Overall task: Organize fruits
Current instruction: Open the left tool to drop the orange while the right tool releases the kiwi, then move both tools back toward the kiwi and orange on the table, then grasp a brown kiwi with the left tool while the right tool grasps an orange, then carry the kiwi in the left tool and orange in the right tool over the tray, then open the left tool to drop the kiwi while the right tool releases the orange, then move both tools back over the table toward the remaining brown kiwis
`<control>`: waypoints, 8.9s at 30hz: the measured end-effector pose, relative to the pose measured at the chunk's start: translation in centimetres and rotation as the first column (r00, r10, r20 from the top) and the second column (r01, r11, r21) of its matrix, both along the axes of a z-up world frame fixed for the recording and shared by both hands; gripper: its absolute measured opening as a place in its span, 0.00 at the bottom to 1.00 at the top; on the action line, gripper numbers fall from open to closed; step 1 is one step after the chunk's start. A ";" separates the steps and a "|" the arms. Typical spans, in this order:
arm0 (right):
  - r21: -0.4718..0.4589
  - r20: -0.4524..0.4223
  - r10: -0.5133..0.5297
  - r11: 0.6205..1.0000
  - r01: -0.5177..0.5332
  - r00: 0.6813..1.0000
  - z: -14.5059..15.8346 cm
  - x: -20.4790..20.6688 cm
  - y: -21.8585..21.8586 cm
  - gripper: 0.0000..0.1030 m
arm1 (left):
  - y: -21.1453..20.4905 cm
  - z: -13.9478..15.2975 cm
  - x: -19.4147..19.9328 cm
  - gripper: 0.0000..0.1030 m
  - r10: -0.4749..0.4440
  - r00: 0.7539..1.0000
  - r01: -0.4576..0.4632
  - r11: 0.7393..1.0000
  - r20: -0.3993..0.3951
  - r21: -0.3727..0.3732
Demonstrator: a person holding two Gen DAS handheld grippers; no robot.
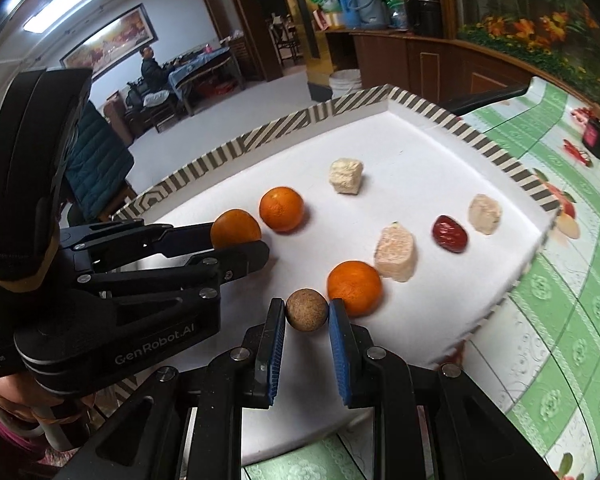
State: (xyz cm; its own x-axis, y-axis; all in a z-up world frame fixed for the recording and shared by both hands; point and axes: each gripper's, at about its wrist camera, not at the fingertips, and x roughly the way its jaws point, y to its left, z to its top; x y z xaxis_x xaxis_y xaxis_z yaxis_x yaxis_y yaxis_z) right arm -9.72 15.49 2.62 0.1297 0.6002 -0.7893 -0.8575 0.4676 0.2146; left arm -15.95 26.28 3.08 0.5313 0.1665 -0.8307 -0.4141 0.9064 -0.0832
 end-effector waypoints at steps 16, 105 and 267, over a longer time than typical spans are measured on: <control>0.052 0.015 -0.056 0.997 0.055 0.998 2.0 0.2 -3.8 0.24 | -0.7 1.8 -0.4 0.45 0.034 0.998 -0.036 0.999 0.047 0.041; 0.160 -0.092 -0.603 0.776 0.610 0.792 -0.7 20.7 -27.6 0.29 | -22.6 0.7 19.2 0.24 -0.406 0.910 0.412 0.908 0.079 -0.082; 0.039 -0.026 -0.769 0.638 0.769 0.639 0.9 17.5 -39.0 0.30 | -22.8 3.6 12.5 0.36 -0.365 0.926 0.372 0.926 0.098 -0.064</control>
